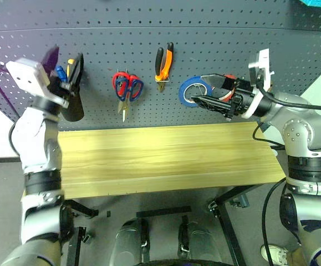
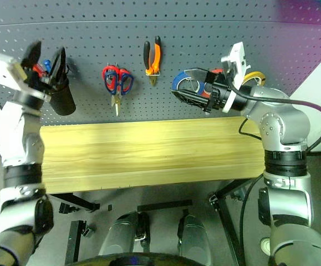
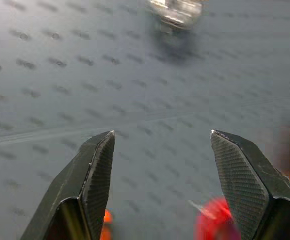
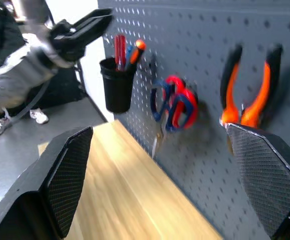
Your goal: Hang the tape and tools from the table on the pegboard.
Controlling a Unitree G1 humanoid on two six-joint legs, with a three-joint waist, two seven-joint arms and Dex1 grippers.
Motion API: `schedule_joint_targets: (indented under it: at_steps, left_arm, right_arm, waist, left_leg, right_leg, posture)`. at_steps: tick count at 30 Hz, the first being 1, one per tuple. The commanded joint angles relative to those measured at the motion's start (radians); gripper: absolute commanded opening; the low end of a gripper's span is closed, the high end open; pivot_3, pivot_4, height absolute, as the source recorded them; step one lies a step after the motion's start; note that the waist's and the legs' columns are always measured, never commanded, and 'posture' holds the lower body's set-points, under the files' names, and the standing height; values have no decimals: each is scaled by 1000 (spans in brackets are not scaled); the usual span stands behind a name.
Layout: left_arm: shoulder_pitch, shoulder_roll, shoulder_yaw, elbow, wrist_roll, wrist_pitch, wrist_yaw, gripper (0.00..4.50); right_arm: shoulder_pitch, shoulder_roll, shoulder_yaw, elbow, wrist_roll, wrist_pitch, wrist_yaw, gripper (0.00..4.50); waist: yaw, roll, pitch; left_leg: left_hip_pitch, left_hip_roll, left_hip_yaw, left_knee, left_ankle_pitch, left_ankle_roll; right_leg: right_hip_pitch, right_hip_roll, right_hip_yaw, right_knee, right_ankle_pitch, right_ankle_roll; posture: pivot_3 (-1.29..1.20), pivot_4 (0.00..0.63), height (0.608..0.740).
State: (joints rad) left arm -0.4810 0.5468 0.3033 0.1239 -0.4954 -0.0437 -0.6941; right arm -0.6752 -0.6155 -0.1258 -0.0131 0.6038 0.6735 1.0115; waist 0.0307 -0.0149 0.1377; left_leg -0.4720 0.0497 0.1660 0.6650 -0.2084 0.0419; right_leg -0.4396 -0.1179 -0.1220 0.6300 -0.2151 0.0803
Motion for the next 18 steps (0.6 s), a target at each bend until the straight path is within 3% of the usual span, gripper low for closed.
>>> schedule_joint_targets:
  at_steps: [1,6,18]
  left_arm:
    - [89,83,-80,-80,-55,114,-216,3188]
    - [151,88,-205,30,11,94,-401,3188]
    - [238,59,-232,42,55,80,-457,3188]
  right_arm:
    - [46,-20,6,-42,12,3,20,4500]
    - [122,-5,94,42,-97,-122,58,4500]
    - [111,24,149,203,-189,-249,88,4500]
  waist:
    - [7,1,-4]
    - [10,6,-13]
    - [5,10,-18]
  left_leg:
    - [0,0,0,0,0,0]
    - [8,2,0,-2,-5,5]
    - [8,3,2,-4,-2,1]
  right_leg:
    - [0,0,0,0,0,0]
    - [5,-1,0,-5,-1,-1]
    - [3,-1,3,-3,0,-2]
  posture:
    - [128,48,740]
    - [105,45,740]
    - [92,53,740]
